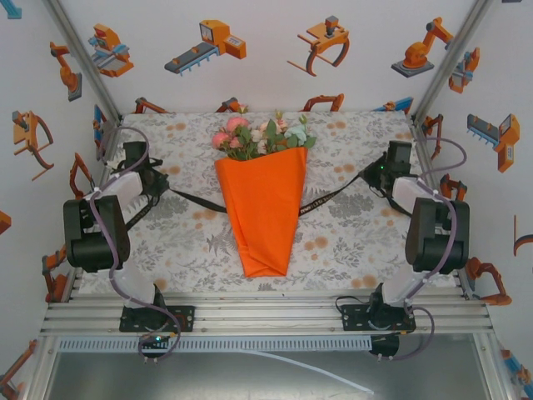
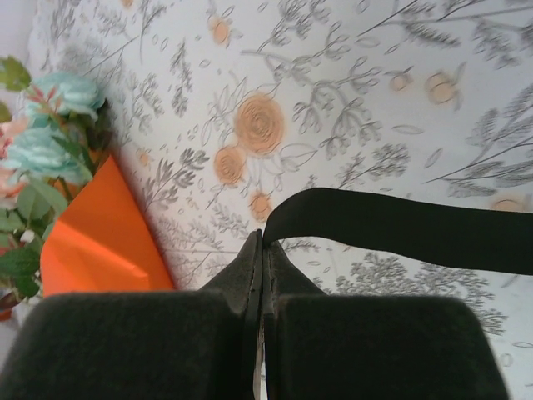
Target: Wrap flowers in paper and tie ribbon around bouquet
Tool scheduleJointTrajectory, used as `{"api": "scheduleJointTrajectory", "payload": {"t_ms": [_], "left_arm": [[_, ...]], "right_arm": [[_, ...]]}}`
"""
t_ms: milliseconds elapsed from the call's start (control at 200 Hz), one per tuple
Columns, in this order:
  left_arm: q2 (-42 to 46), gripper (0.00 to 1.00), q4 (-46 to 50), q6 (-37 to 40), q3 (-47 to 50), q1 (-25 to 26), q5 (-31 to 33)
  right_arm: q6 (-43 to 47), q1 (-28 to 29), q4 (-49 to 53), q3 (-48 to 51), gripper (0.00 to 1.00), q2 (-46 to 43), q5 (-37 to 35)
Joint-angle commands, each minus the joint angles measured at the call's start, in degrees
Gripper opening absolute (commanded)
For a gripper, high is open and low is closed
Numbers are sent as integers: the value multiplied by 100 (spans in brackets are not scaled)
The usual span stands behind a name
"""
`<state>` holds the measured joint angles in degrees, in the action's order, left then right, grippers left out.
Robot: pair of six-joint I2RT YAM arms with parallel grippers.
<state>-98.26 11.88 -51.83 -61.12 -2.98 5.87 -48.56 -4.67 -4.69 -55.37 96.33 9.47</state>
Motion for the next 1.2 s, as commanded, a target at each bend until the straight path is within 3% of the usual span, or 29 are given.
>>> {"api": "scheduleJointTrajectory", "payload": {"t_ms": [0, 30, 190, 270, 691, 866, 1026, 1081, 1197], "left_arm": [[132, 0, 194, 240, -279, -239, 361], [208, 0, 222, 237, -258, -321, 410], [586, 0, 297, 252, -119, -745, 480], [776, 0, 301, 285, -53, -930, 567], [1037, 0, 201, 230, 45, -1462, 590], [1311, 0, 299, 199, 71, -1645, 1007], [1613, 3, 367, 199, 106, -1687, 1350], [1678, 8, 340, 222, 110, -1672, 1289], [1787, 52, 335, 400, 135, -1393, 991]], "right_arm": [[-192, 275, -424, 397, 0, -363, 361], [-201, 359, -406, 540, 1, -496, 355], [-100, 511, -126, 983, 37, -1117, 203], [178, 511, 373, 879, 47, -1337, 4], [281, 107, 1308, 1020, 57, -2206, -655], [542, -268, 1637, 1031, 66, -2198, -920], [631, -292, 1755, 936, 67, -2070, -1048], [599, -290, 1771, 925, 67, -1974, -1095], [413, -288, 1951, 836, 67, -1666, -996]]}}
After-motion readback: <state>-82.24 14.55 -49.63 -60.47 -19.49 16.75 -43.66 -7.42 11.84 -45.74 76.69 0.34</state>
